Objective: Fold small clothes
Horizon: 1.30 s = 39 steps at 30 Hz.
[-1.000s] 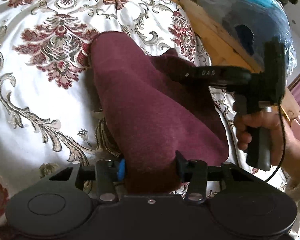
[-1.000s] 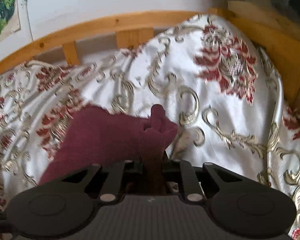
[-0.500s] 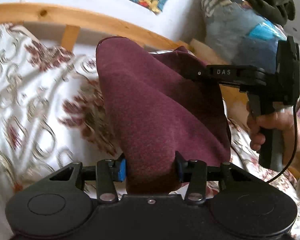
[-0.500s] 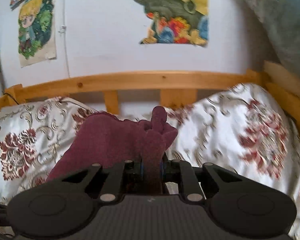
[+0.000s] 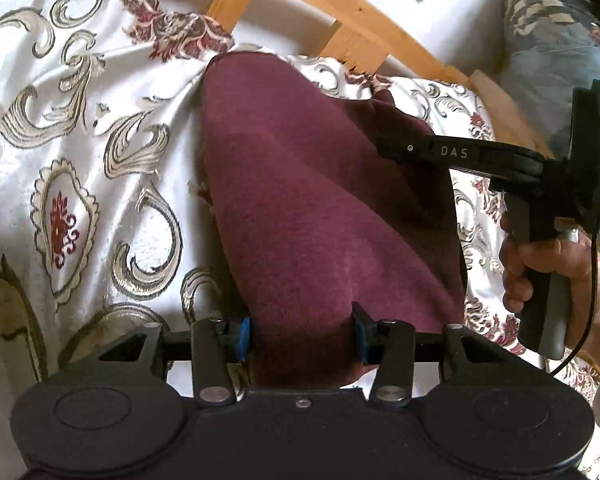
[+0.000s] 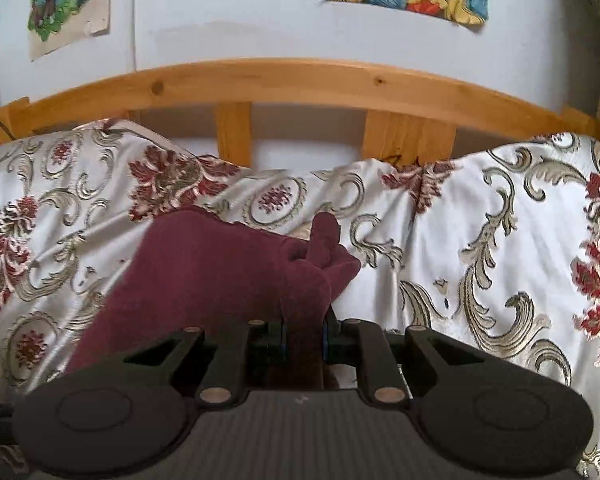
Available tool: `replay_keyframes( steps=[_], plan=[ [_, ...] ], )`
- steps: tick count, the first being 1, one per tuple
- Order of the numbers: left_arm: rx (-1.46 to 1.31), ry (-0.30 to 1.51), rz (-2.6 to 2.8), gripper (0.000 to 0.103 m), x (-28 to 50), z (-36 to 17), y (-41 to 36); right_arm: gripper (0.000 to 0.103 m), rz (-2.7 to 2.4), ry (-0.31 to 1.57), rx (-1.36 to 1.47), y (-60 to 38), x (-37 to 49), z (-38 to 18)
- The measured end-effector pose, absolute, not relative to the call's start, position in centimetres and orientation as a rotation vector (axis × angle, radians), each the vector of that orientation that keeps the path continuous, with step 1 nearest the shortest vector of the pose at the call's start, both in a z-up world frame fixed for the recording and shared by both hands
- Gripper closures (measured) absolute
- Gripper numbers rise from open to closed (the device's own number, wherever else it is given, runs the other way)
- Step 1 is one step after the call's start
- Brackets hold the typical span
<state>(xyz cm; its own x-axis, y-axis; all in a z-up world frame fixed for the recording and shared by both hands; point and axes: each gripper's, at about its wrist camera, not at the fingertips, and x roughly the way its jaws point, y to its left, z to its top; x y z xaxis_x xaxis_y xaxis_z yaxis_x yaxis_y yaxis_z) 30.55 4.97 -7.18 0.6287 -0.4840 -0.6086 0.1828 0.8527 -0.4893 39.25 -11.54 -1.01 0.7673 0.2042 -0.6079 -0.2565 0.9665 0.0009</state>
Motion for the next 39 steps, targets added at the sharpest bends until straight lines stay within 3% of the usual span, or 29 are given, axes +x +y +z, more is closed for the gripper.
replay_keyframes(
  steps=[5,14,19,21,27,39],
  plan=[
    [-0.442,0.837,-0.398,0.049,30.9,-7.4,5.4,0.08,0.238,0.679,-0.028,-12.9,40.1,-2.0],
    [-0.43,0.83,-0.386,0.041,30.8,-7.2,5.0,0.036,0.145,0.66,-0.018,-13.9,39.3,-2.1],
    [-0.497,0.789,-0.358,0.024,30.6,-6.6,5.7,0.014,0.087,0.632,-0.113,-14.0,38.0,-1.7],
    [-0.502,0.759,-0.339,0.016,30.3,-6.2,5.8,0.012,0.078,0.626,-0.126,-14.1,37.8,-1.6],
    [-0.469,0.702,-0.298,0.004,29.8,-4.9,5.9,0.004,0.052,0.609,-0.146,-14.6,36.7,-1.1],
    [-0.459,0.675,-0.175,0.001,29.3,-4.1,7.0,0.0,0.031,0.51,0.039,-17.2,32.9,0.4]
  ],
)
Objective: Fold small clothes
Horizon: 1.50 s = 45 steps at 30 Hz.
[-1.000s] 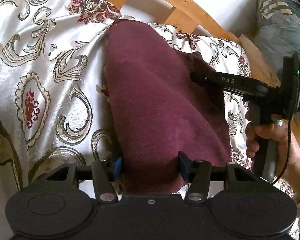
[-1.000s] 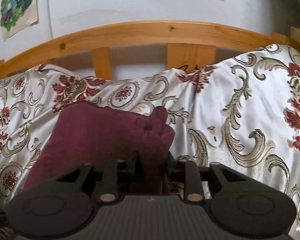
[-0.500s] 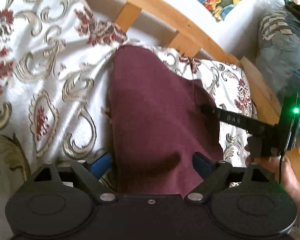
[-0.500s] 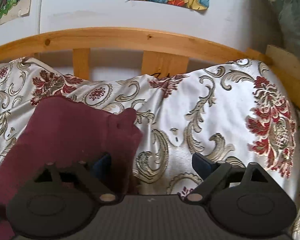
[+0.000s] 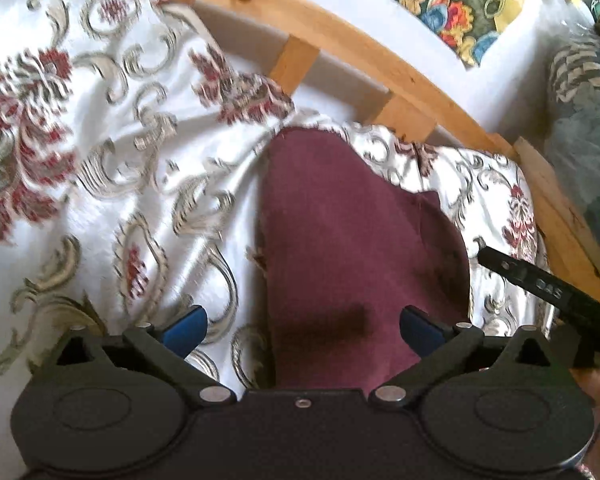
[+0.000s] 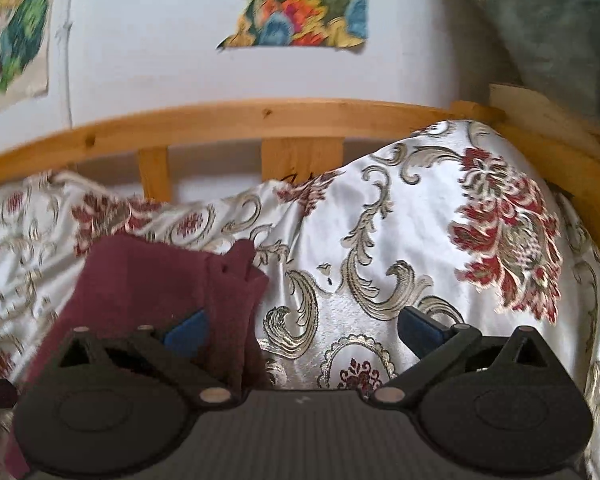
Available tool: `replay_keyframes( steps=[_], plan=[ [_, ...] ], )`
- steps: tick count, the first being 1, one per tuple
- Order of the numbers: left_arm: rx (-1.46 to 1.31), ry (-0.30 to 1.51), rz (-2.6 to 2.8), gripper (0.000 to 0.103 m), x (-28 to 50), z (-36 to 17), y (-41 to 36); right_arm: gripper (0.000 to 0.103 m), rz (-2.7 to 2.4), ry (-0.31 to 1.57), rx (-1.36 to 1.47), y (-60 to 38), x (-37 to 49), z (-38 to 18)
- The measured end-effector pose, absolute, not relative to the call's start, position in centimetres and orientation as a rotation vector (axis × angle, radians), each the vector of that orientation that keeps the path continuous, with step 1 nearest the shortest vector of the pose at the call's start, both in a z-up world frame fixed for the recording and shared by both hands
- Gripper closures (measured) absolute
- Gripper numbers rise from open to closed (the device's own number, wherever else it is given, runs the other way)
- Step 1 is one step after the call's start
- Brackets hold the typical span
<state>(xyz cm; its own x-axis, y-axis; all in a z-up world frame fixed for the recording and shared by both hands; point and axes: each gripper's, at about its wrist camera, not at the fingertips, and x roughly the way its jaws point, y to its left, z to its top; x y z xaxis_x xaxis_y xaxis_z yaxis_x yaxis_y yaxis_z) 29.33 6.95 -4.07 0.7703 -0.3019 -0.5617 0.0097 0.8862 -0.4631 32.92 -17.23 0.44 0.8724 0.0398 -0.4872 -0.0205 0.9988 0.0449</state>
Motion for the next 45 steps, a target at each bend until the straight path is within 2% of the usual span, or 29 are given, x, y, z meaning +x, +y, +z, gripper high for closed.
replay_keyframes(
  steps=[17,33,40,45],
  plan=[
    [-0.247,0.498,-0.043,0.001,24.5,2.1,6.5,0.0,0.037,0.359,0.104,-18.6,23.8,5.9],
    [-0.108,0.452,-0.02,0.001,16.0,7.2,5.4,0.0,0.134,0.204,0.022,-16.8,14.0,10.0],
    [-0.085,0.413,-0.012,0.001,11.1,8.4,5.2,0.0,0.148,0.216,0.049,-16.3,9.7,9.9],
    [-0.097,0.402,-0.023,0.001,8.4,7.0,4.6,0.0,0.099,0.213,0.037,-16.5,7.4,8.3]
  ],
)
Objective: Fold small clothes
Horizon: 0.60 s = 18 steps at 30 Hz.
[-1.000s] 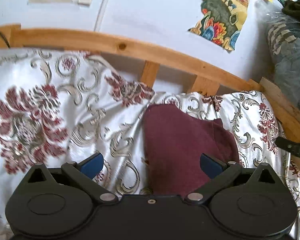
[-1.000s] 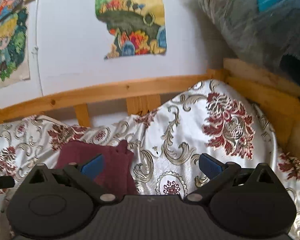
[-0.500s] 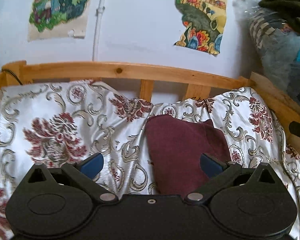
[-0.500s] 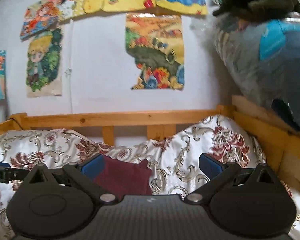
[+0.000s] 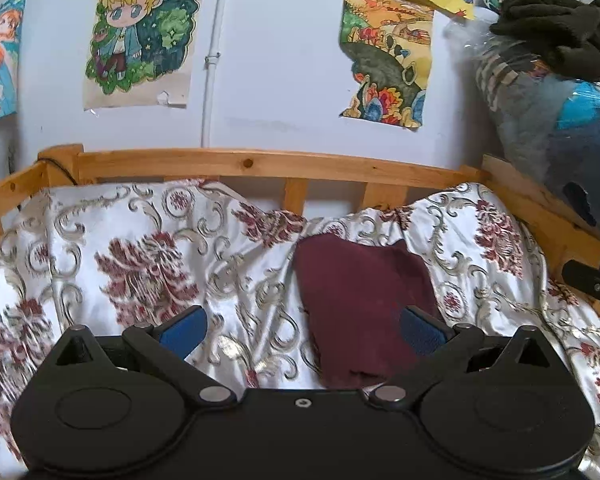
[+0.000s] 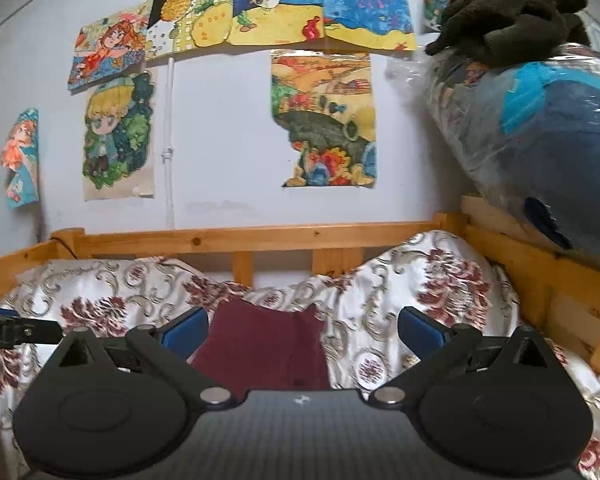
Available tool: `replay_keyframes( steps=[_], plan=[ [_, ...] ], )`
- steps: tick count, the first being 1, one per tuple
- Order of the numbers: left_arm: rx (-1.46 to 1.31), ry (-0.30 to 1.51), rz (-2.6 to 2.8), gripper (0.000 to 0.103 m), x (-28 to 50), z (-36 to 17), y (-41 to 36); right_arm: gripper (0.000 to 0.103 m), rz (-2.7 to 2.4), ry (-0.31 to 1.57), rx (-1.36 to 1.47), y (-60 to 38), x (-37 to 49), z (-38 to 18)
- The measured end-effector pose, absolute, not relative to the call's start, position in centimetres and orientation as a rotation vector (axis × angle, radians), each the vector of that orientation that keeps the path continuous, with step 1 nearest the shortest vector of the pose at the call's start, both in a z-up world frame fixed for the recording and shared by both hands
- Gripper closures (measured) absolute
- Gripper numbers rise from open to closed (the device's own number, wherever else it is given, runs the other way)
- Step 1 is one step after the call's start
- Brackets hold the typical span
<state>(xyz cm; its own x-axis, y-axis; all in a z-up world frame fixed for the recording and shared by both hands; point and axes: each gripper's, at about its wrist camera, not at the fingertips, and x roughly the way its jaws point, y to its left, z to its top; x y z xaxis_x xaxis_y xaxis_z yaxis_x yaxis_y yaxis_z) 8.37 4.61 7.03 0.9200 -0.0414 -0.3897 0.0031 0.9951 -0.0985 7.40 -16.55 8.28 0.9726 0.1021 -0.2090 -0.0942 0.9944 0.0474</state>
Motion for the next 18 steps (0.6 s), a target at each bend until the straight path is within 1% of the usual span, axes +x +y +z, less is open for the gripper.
replay_keyframes(
  steps=[11,18],
  plan=[
    [-0.063,0.437,-0.053,0.001,6.6,1.5,2.6,0.0,0.032,0.297,0.09,-17.7,4.5,3.7],
    [-0.055,0.503,-0.078,0.001,7.2,-0.8,2.3,0.0,0.073,0.327,0.08,-17.6,3.7,2.6]
  ],
)
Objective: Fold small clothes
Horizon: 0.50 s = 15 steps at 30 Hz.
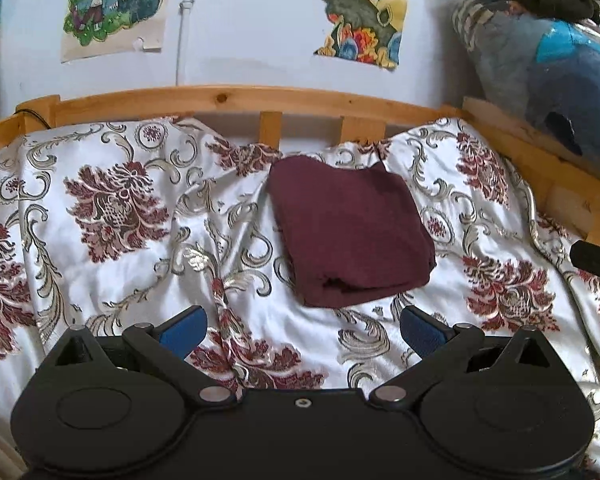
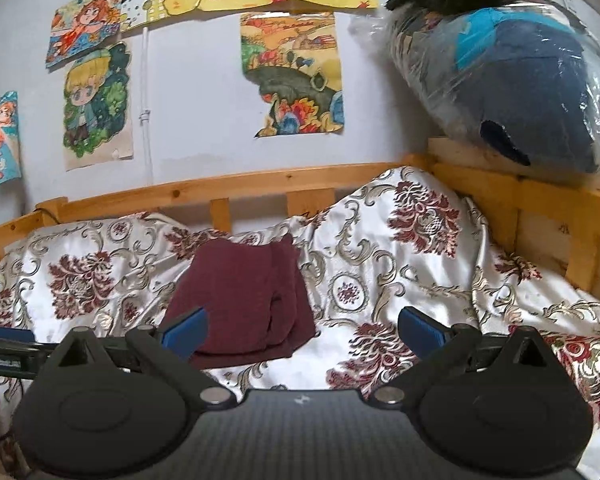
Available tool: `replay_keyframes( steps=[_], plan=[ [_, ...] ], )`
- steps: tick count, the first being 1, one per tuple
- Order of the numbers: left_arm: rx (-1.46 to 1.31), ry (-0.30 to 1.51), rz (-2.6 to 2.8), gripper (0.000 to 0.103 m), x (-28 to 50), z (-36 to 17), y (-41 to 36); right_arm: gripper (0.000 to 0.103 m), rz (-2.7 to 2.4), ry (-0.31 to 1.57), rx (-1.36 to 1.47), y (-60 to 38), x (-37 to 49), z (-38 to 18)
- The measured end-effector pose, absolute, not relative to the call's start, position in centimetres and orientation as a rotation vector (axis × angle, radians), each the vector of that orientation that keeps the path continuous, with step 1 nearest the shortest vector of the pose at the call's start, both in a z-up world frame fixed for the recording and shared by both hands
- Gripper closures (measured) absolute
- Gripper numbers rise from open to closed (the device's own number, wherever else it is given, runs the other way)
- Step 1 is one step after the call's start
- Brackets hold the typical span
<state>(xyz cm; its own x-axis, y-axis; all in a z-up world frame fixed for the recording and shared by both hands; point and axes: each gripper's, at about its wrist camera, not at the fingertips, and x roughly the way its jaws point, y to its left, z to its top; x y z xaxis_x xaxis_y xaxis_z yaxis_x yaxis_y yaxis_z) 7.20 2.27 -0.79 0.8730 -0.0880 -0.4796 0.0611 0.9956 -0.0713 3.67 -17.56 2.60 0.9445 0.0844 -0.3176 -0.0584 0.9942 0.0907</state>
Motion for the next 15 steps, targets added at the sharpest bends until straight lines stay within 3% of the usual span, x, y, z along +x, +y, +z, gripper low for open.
replay_keyframes(
  steps=[15],
  plan=[
    [-0.039,0.512,-0.067,0.001,7.18,-1.49,2.16,0.0,0.074,0.366,0.062,-16.79,4.01,2.36]
  ],
)
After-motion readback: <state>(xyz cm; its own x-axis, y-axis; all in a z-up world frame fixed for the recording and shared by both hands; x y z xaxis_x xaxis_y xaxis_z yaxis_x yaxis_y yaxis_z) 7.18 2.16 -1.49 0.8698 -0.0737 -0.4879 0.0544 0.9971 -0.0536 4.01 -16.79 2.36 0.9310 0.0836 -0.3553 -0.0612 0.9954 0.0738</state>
